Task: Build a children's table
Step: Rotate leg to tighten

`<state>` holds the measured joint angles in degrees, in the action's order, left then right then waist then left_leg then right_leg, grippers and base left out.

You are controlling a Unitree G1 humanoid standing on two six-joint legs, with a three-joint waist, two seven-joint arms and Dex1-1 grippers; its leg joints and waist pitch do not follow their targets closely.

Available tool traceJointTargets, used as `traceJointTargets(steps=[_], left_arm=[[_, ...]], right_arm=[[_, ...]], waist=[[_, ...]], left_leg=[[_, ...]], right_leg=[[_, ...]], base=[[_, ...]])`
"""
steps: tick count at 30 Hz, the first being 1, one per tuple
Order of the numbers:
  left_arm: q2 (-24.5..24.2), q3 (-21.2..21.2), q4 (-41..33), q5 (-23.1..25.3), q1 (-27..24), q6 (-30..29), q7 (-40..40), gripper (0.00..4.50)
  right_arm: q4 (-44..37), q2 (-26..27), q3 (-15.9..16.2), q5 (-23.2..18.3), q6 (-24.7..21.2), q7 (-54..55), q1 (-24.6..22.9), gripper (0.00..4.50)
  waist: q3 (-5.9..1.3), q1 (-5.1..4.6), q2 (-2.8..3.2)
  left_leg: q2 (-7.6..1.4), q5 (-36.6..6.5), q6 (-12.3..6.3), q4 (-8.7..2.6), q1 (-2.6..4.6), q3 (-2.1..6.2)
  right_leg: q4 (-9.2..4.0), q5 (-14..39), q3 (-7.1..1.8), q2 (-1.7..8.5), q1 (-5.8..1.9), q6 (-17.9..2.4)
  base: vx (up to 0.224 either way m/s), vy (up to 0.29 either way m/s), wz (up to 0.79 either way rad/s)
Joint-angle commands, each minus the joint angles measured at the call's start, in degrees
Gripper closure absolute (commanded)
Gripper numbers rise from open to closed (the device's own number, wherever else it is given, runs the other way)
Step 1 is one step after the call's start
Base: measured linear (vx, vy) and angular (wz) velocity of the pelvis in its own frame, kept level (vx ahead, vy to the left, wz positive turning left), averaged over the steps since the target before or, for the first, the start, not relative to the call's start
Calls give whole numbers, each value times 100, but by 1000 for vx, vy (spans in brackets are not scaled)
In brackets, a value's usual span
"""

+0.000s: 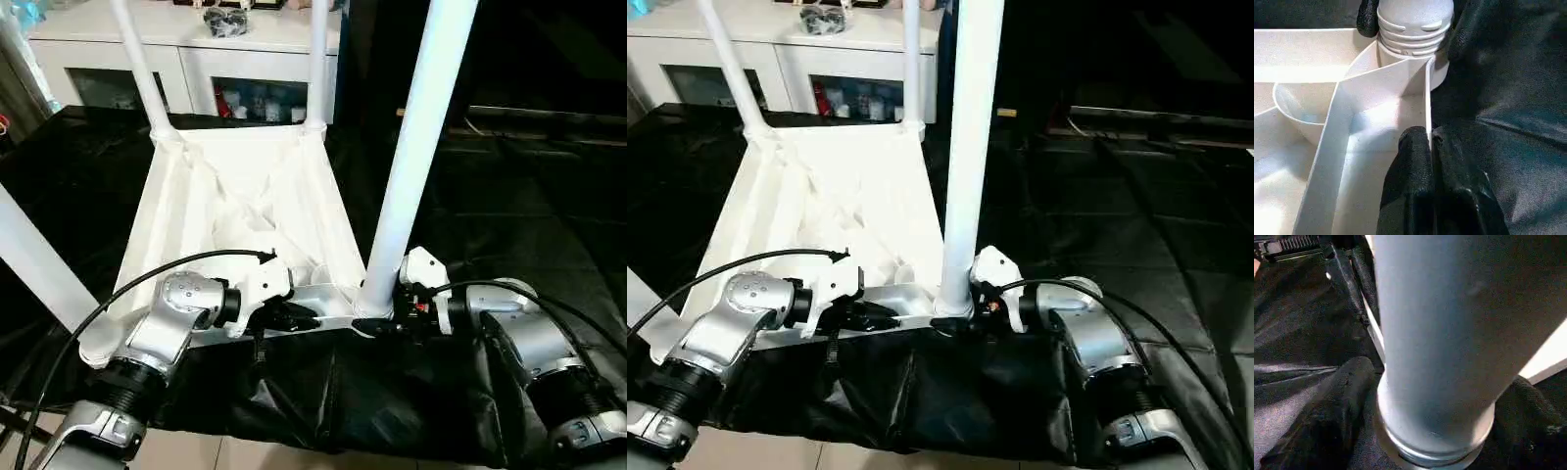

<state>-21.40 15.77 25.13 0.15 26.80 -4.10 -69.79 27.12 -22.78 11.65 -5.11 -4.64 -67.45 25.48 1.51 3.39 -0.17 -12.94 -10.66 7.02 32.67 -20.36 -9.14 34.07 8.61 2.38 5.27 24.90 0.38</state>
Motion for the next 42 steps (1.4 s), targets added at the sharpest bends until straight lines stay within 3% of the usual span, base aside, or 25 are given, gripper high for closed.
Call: traceJointTargets(steps=[1, 4, 11, 14, 18, 21, 23, 26, 30, 32, 38, 42], left_arm=[[48, 75, 24, -54, 113, 88, 11, 450], [50, 61, 60, -42, 119, 124, 33, 450], [168, 1, 58, -26, 92, 178, 317, 450], [430, -50, 144, 90, 123, 131, 907, 450], [1023, -37, 90, 184, 167, -142, 1681, 450], [1288, 47, 66, 267, 166, -224, 1955, 450], [1503, 119, 106, 380, 175, -253, 2256, 450], [1668, 157, 153, 477, 193, -253, 2495, 450], [1706, 144, 103, 520, 161, -260, 2526, 450], [1612, 125, 54, 499, 124, -221, 2432, 450], [1284, 21, -105, 330, -31, -28, 1985, 450], [1132, -29, -147, 250, -70, 13, 1793, 450]], right_arm=[[-130, 28, 159, -98, -35, -257, 44, 124], [-128, 22, 144, -114, -50, -268, 32, 154], [-102, 152, 107, -34, 20, 89, -107, 174], [5, 469, -12, 101, 65, 857, -228, 176], [475, 1238, -358, 323, 113, 2667, -221, 177], [661, 1672, -562, 335, 12, 3557, -185, 177], [790, 2071, -644, 377, -7, 4212, -134, 177], [902, 2357, -656, 397, 22, 4535, -47, 177], [870, 2399, -638, 431, 385, 4452, -16, 177], [766, 2279, -675, 315, 367, 4164, -60, 121], [580, 1694, -870, 73, 423, 3531, -106, 74], [429, 1361, -786, 13, 326, 3005, -176, 43]], waist=[[-306, -12, -48], [-305, -4, -53], [-303, -7, -45], [-277, -23, -57], [-262, -88, -53], [-255, -151, -23], [-271, -168, -30], [-272, -204, -18], [-287, -187, 13], [-288, -187, 0], [-302, -162, 1], [-304, -122, 17]], left_leg=[[75, -1182, -451, -317, -43, -161], [78, -1207, -434, -316, -45, -161], [77, -1212, -399, -321, -47, -156], [86, -1351, -319, -336, -43, -153], [115, -1610, -99, -366, -35, -129], [132, -1775, -110, -364, -30, -122], [135, -1708, -135, -372, -58, -113], [136, -1737, -145, -376, -61, -114], [128, -1743, -220, -367, -57, -124], [129, -1725, -245, -366, -64, -131], [111, -1543, -374, -345, -70, -142], [104, -1387, -467, -326, -46, -164]], right_leg=[[-347, 1173, -90, 70, -398, -1256], [-354, 1260, -89, 72, -400, -1220], [-356, 1266, -90, 73, -396, -1203], [-400, 1586, -91, 72, -384, -1086], [-473, 2388, -76, 80, -352, -750], [-520, 2656, -74, 67, -315, -614], [-523, 2655, -74, 75, -330, -549], [-521, 2554, -70, 58, -316, -563], [-493, 2164, -79, 54, -322, -694], [-485, 2047, -80, 51, -334, -752], [-446, 1687, -89, 61, -361, -930], [-422, 1375, -91, 55, -365, -1120]], base=[[0, 0, 0], [0, 0, 0], [0, 0, 0], [0, 0, 0], [0, 0, 0], [0, 0, 0], [0, 0, 0], [0, 0, 0], [0, 0, 0], [0, 0, 0], [0, 0, 0], [0, 0, 0]])
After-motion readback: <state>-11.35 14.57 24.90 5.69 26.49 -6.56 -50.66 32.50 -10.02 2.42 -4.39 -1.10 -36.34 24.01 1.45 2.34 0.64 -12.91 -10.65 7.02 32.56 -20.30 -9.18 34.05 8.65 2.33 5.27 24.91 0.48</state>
